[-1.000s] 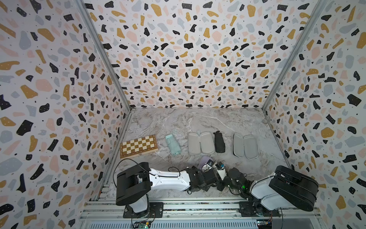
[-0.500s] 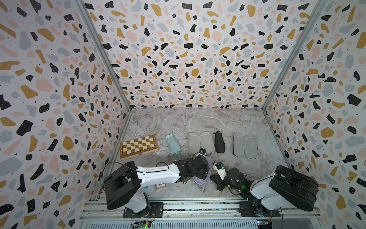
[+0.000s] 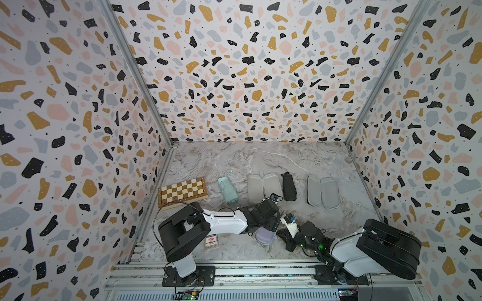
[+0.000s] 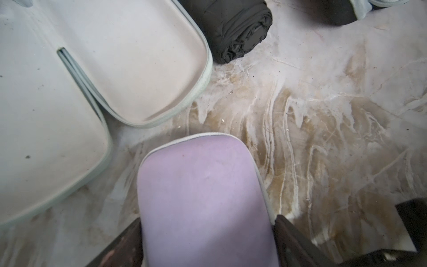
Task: Put umbrellas into zippered umbrella sleeves
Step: Zip the zipper on the umbrella sleeve.
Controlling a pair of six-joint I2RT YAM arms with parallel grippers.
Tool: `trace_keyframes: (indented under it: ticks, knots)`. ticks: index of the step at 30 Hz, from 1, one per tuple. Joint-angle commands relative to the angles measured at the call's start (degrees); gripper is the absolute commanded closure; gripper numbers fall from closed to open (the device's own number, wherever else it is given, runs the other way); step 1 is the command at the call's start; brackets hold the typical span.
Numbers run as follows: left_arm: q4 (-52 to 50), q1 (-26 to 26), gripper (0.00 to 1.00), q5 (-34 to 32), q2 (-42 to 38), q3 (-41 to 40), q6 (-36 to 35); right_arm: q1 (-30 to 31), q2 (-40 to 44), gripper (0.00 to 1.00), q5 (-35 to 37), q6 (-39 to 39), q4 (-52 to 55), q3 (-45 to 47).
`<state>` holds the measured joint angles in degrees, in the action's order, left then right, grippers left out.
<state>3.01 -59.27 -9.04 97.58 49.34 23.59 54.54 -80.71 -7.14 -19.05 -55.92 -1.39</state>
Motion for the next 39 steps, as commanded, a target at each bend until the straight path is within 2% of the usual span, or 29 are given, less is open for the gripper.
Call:
trace_keyframes:
  ticks: [1,7,12,17,27,33,39]
  knots:
    - [1.4,0.8,0.19,-0.4,1.6,-1.7,0.9,3.4,0.8,1.0,2.9,0.7,2.0,-0.1]
    - [3.5,1.2,0.24,0.0,2.2,-3.2,2.6,7.0,1.4,1.0,4.9,-0.5,2.3,0.5]
    - [3.4,1.8,0.33,-0.1,2.2,-3.5,3.3,10.7,1.7,1.0,6.1,0.2,2.3,0.2]
    - [4.0,3.3,0.43,0.4,2.4,-4.1,4.5,13.2,0.3,1.0,5.3,1.7,2.4,-1.2]
    - [4.0,4.2,0.54,0.4,2.0,-5.2,7.5,16.0,-3.8,1.0,3.8,1.9,1.3,-4.2]
    - [1.1,4.4,0.57,-1.5,-3.5,-7.9,10.1,16.0,-3.5,1.0,4.0,1.4,1.0,-4.7]
    - [-2.3,4.5,0.53,-4.5,-15.3,-15.2,12.4,15.9,-4.1,1.0,4.2,2.3,1.3,-4.8]
